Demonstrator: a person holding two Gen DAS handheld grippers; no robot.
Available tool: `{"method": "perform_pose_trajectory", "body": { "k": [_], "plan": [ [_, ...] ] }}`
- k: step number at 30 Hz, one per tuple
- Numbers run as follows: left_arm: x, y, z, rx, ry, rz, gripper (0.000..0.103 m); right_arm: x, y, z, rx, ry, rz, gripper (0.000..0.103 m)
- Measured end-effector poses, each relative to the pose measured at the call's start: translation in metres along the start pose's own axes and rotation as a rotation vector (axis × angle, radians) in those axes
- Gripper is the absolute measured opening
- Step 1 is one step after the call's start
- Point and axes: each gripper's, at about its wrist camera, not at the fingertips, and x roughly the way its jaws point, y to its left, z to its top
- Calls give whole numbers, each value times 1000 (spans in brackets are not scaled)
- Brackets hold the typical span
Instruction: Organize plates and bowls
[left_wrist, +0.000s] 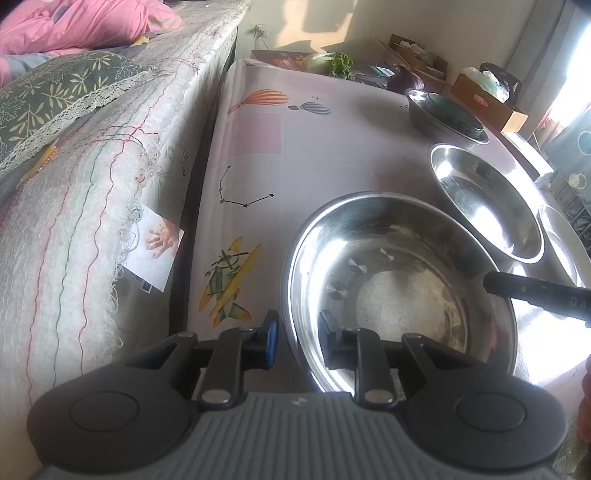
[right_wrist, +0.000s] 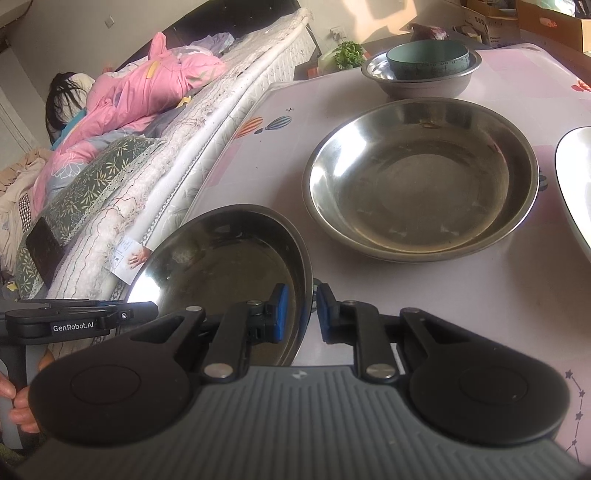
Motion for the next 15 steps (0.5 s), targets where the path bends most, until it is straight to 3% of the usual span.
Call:
{"method": "perform_pose_trajectory", "body": {
  "k": [15],
  "plan": [
    [2,-10,-4,33,-9,29,25,7,8,1,-19,-15,-12,17]
  ]
}}
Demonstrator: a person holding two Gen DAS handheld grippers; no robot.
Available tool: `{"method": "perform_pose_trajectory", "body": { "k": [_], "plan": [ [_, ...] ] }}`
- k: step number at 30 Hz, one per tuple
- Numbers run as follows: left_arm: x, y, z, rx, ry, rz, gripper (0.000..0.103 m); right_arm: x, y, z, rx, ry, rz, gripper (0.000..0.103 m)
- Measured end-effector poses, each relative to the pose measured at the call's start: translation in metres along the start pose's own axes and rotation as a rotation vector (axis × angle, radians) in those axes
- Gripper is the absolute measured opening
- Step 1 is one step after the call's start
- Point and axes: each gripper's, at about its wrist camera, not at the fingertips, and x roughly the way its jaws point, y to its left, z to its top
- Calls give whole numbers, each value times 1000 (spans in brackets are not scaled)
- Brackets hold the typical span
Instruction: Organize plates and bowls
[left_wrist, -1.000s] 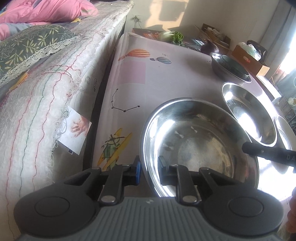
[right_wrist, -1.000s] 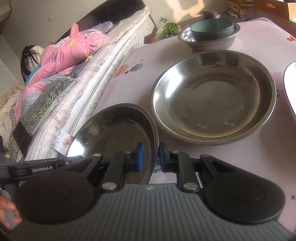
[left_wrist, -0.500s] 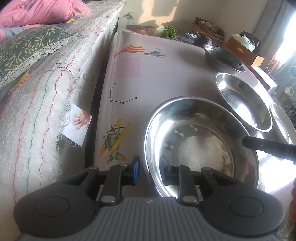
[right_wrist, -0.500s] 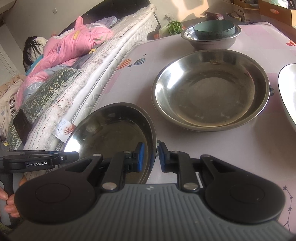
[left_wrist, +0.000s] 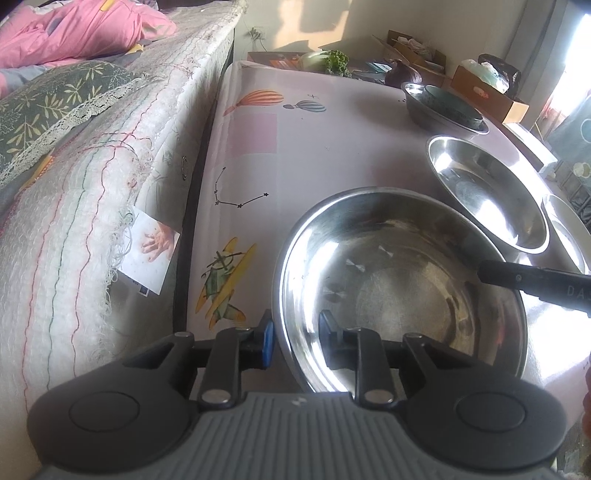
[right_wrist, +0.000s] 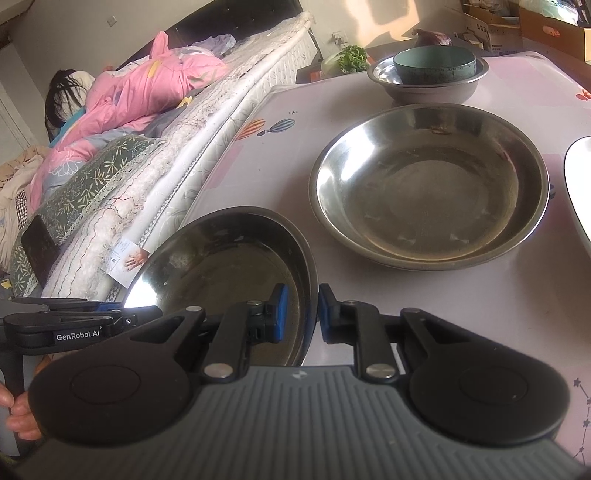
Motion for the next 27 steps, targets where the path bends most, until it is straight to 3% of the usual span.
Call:
{"method": "perform_pose_trajectory", "body": {
  "k": [27],
  "plan": [
    [5,-18,-1,77,-14,75,35,2,-1,-1,3,-5,-9,17]
  ]
}}
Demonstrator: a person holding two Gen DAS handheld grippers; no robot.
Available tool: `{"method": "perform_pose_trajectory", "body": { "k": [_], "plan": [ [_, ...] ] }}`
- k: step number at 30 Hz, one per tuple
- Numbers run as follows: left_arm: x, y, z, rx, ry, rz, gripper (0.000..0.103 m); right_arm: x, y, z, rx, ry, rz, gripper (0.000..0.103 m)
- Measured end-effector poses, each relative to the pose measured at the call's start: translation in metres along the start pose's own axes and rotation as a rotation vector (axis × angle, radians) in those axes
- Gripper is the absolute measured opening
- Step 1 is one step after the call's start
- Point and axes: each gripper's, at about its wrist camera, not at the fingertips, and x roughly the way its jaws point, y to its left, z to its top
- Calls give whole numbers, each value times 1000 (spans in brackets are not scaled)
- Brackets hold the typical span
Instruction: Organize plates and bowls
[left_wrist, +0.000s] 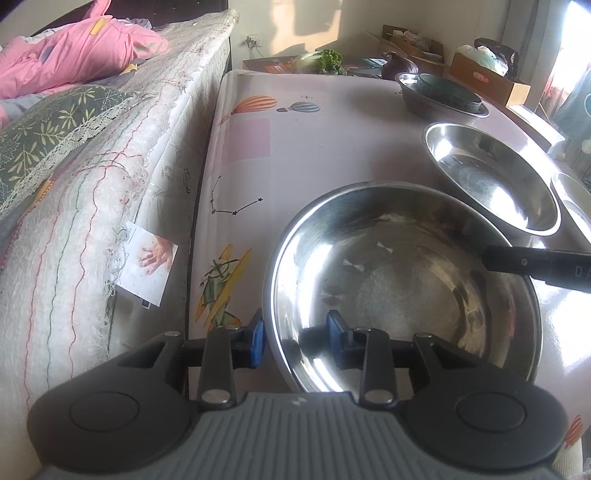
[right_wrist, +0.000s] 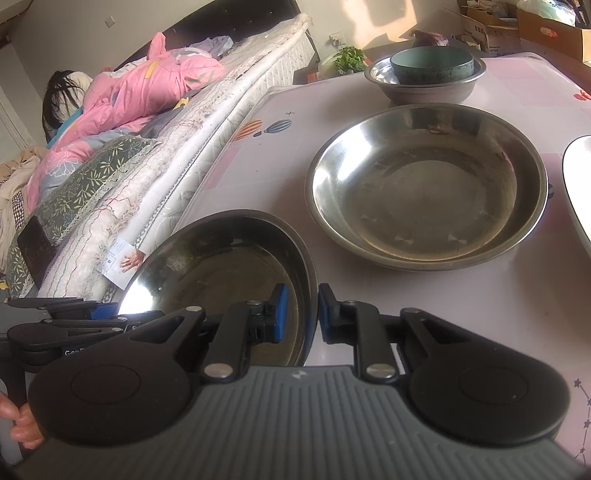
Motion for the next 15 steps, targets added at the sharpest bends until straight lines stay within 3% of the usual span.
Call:
{"method": "perform_pose_trajectory", "body": {
  "k": [15],
  "plan": [
    [-1,-1,1,4,8,4,36,0,2,1,-10,-6,-8,18]
  ]
}}
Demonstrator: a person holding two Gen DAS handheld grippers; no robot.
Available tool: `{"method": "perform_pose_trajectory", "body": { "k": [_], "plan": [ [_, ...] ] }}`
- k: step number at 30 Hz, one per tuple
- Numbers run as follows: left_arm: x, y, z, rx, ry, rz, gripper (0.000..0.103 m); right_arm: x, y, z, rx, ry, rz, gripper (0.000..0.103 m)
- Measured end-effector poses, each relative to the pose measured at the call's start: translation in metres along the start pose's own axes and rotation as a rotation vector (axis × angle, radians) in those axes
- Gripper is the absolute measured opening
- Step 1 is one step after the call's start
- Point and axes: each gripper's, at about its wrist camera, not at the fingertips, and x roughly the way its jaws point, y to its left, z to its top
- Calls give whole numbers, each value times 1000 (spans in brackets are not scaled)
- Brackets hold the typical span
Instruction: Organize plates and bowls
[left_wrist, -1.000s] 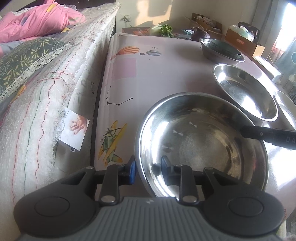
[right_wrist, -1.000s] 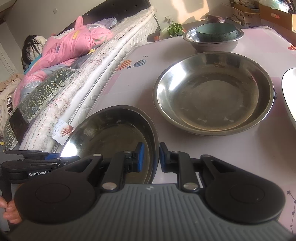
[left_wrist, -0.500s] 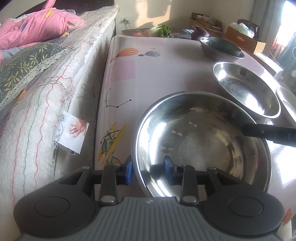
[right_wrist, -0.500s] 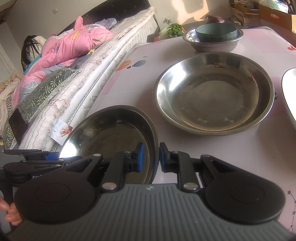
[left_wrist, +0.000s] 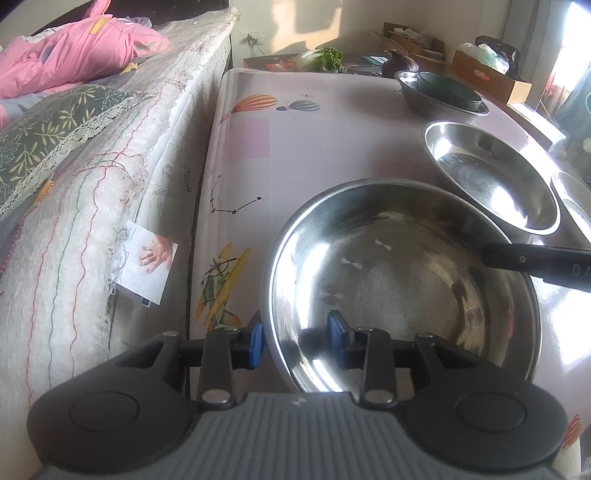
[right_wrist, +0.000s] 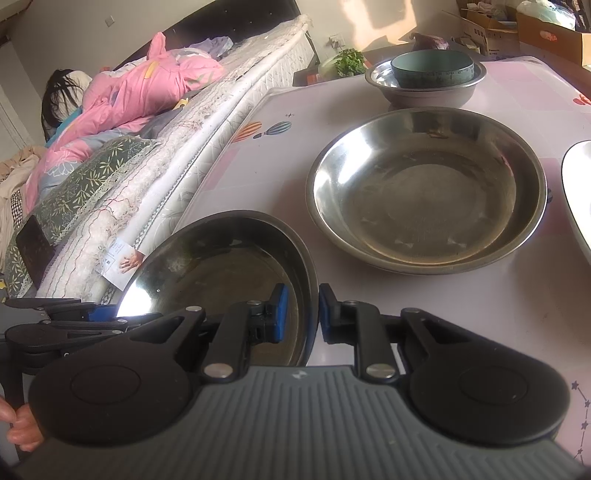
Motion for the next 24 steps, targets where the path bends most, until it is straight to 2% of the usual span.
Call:
{"method": "perform_pose_trajectory", "body": {
  "k": [24],
  "plan": [
    [0,-1,1,1,11,14,38,2,3,0,-10,1,2,18]
  ]
}}
